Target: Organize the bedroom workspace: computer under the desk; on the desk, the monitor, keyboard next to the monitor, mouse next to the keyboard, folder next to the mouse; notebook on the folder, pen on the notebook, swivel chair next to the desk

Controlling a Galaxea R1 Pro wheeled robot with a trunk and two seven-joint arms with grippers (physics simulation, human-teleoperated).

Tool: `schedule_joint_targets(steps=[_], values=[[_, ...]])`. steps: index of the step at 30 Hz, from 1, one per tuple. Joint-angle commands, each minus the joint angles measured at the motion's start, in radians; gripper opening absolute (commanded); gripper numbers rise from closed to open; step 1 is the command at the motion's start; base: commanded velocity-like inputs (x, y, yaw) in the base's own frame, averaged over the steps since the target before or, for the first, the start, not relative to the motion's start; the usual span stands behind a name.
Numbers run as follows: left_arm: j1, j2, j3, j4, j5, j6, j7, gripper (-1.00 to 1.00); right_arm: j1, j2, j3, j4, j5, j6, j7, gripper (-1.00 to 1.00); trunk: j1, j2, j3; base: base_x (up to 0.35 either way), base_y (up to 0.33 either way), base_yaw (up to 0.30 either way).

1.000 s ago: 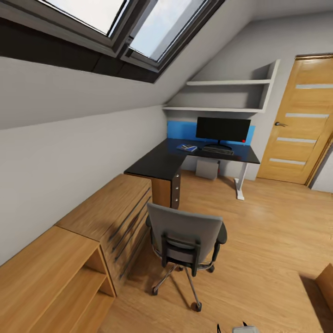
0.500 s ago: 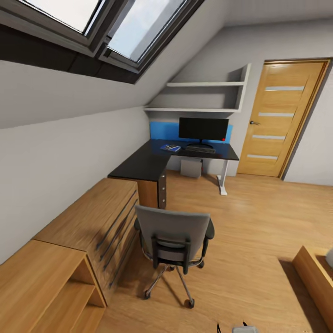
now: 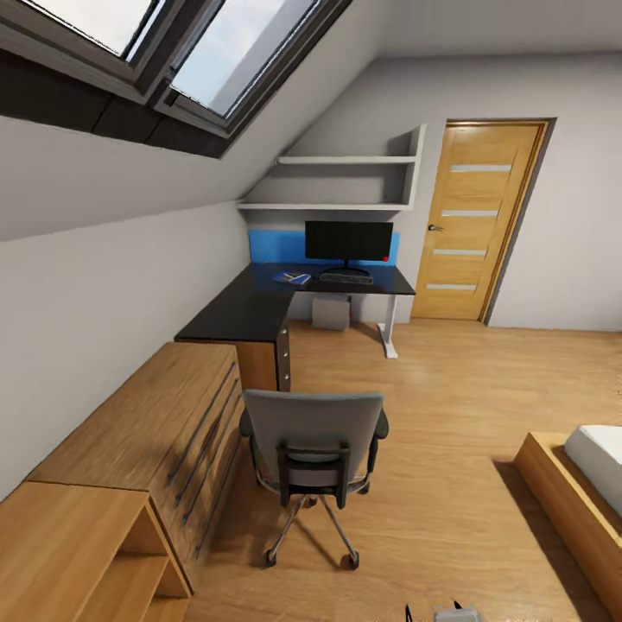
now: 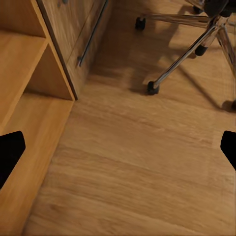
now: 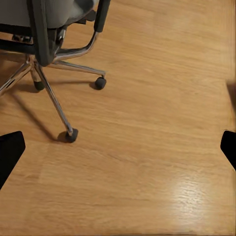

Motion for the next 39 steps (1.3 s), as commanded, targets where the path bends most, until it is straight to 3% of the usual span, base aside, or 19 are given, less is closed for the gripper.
schedule_joint_targets(steps=[1,21,39], values=[[0.0,0.0,-0.008,0.0,0.005,-0.003,0.005,1.0,-0.001,0.001,0.009,0.001,-0.003,-0.002,-0.006,1.0,0.0,-0.001,-0.001,0.0,0.057,-0.267],[0.0,0.0,-0.008,0.0,0.005,-0.003,0.005,1.0,-0.001,0.003,0.011,0.001,-0.002,-0.002,-0.006,1.0,0.0,-0.001,0.008,-0.029,0.057,-0.255],[0.0,0.0,-0.008,0.0,0.005,-0.002,0.006,1.0,-0.001,0.004,0.011,0.003,0.0,-0.004,-0.005,1.0,0.0,-0.001,0.01,-0.075,0.104,-0.029]])
